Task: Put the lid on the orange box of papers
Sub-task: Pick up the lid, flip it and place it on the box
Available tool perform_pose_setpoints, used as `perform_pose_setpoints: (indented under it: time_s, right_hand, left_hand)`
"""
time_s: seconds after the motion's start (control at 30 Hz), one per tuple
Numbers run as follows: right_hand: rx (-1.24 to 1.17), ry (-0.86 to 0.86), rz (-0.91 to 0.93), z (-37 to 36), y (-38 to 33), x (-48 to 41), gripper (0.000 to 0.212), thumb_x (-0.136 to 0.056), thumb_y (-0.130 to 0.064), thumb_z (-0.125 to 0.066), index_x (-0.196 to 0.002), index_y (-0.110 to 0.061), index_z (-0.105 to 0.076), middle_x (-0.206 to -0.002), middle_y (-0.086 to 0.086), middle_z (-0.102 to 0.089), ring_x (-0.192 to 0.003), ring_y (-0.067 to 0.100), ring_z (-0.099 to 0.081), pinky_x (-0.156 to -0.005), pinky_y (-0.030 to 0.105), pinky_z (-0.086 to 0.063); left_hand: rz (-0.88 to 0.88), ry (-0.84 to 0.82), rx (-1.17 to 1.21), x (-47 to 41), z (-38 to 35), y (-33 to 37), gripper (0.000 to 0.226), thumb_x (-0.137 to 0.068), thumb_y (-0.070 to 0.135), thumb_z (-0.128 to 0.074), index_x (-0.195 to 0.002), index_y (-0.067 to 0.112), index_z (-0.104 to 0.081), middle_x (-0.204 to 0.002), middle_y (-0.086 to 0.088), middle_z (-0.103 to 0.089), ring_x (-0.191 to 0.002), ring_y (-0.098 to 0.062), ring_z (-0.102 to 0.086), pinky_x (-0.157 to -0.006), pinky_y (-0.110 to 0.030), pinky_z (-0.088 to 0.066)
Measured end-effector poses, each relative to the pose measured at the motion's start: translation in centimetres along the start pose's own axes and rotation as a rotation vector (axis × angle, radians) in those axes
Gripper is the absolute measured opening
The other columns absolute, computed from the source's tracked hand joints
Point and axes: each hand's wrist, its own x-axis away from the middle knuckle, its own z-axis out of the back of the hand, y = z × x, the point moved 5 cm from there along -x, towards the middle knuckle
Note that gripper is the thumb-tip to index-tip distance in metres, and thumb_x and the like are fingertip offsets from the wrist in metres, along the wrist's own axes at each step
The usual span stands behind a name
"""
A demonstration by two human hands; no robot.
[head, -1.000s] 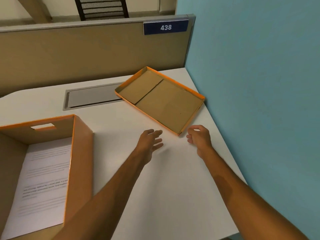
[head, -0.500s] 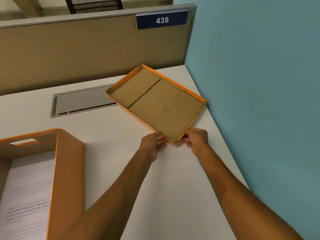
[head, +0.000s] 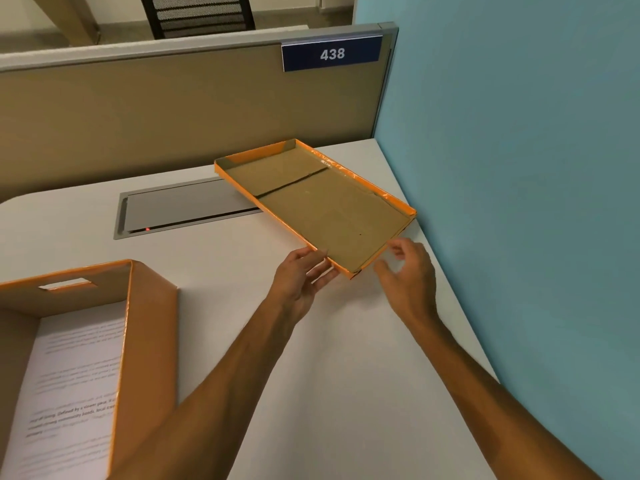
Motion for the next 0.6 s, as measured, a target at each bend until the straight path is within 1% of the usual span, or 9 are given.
perform_pose_setpoints:
  time_s: [0.07,0.1,0.17,0.2,0.27,0.33,0.43,0.53,0.6]
  right_hand:
    - [0.124,-0.006,0.299,0.1,-1.5,1.4,0.054,-0.080,-0.033,-0.080,-0.127,-0.013,-0.060,-0.129,0.012,-0.058,-0.119,0.026,-0.052,-0.094,0.039,-0.045]
    - [0.185,-0.037,0.405,-0.2,-2.1,2.0,0.061,-0.078,-0.039,-0.081,-0.130,-0.013,-0.060,-0.132,0.012,-0.057,-0.123,0.028,-0.050,-0.097,0.040,-0.042]
    - [0.284,-0.110,0.530,-0.9,-3.1,2.7,0.068,-0.076,-0.045,-0.081,-0.133,-0.013,-0.060,-0.137,0.013,-0.057,-0.128,0.031,-0.049,-0.103,0.044,-0.040]
    - [0.313,-0.123,0.569,-1.1,-3.6,3.0,0.068,-0.075,-0.044,-0.082,-0.132,-0.013,-0.061,-0.137,0.013,-0.058,-0.128,0.033,-0.051,-0.104,0.048,-0.041]
    - [0.327,-0.090,0.631,-1.3,-4.6,3.5,0.064,-0.074,-0.036,-0.086,-0.128,-0.010,-0.065,-0.131,0.015,-0.064,-0.123,0.035,-0.057,-0.102,0.051,-0.045]
    - [0.290,-0.033,0.682,-1.2,-5.5,3.9,0.053,-0.074,-0.027,-0.087,-0.120,-0.007,-0.070,-0.121,0.016,-0.069,-0.114,0.035,-0.063,-0.099,0.050,-0.048]
    - [0.198,0.013,0.750,-0.7,-6.9,4.8,0.038,-0.079,-0.019,-0.083,-0.112,-0.004,-0.073,-0.111,0.016,-0.073,-0.106,0.034,-0.067,-0.093,0.051,-0.054]
    - [0.074,0.064,0.791,0.0,-8.7,5.9,0.035,-0.078,-0.013,-0.082,-0.109,0.000,-0.074,-0.106,0.019,-0.074,-0.100,0.037,-0.069,-0.086,0.050,-0.058]
    - [-0.011,0.094,0.782,0.7,-10.1,6.4,0.037,-0.077,-0.010,-0.082,-0.110,0.004,-0.072,-0.106,0.022,-0.074,-0.100,0.036,-0.069,-0.088,0.048,-0.056]
  left_hand:
    - [-0.017,0.009,-0.017,0.7,-0.1,0.6,0.036,-0.078,0.003,-0.076,-0.111,0.002,-0.061,-0.098,-0.016,-0.077,-0.092,-0.031,-0.074,-0.072,-0.041,-0.060]
    - [-0.025,0.013,-0.020,1.1,-0.1,0.9,0.034,-0.078,0.002,-0.076,-0.109,0.002,-0.061,-0.097,-0.017,-0.077,-0.092,-0.032,-0.074,-0.072,-0.041,-0.060]
    - [-0.039,0.014,-0.027,2.2,-0.1,1.4,0.033,-0.077,0.001,-0.076,-0.107,0.001,-0.061,-0.097,-0.019,-0.076,-0.092,-0.034,-0.074,-0.073,-0.042,-0.060]
    - [-0.046,0.015,-0.027,2.8,-0.1,1.7,0.033,-0.077,0.001,-0.076,-0.107,0.001,-0.061,-0.099,-0.020,-0.076,-0.093,-0.034,-0.074,-0.073,-0.042,-0.061]
    - [-0.060,0.022,-0.022,4.2,-0.2,2.2,0.033,-0.076,0.000,-0.076,-0.106,0.000,-0.062,-0.104,-0.024,-0.074,-0.094,-0.036,-0.073,-0.075,-0.043,-0.061]
    - [-0.078,0.032,-0.031,5.8,-0.5,2.7,0.031,-0.077,0.000,-0.076,-0.104,0.000,-0.062,-0.107,-0.026,-0.072,-0.093,-0.036,-0.074,-0.075,-0.042,-0.061]
    - [-0.132,0.049,-0.080,8.3,-1.0,3.9,0.029,-0.078,0.001,-0.075,-0.103,0.002,-0.062,-0.105,-0.024,-0.072,-0.088,-0.034,-0.075,-0.076,-0.043,-0.061]
    - [-0.204,0.079,-0.157,10.5,-1.7,5.5,0.031,-0.080,0.007,-0.075,-0.107,0.003,-0.062,-0.106,-0.019,-0.072,-0.086,-0.031,-0.075,-0.076,-0.044,-0.062]
    - [-0.267,0.106,-0.237,11.9,-2.1,6.6,0.033,-0.082,0.017,-0.076,-0.110,0.006,-0.063,-0.105,-0.015,-0.073,-0.086,-0.028,-0.076,-0.076,-0.044,-0.062]
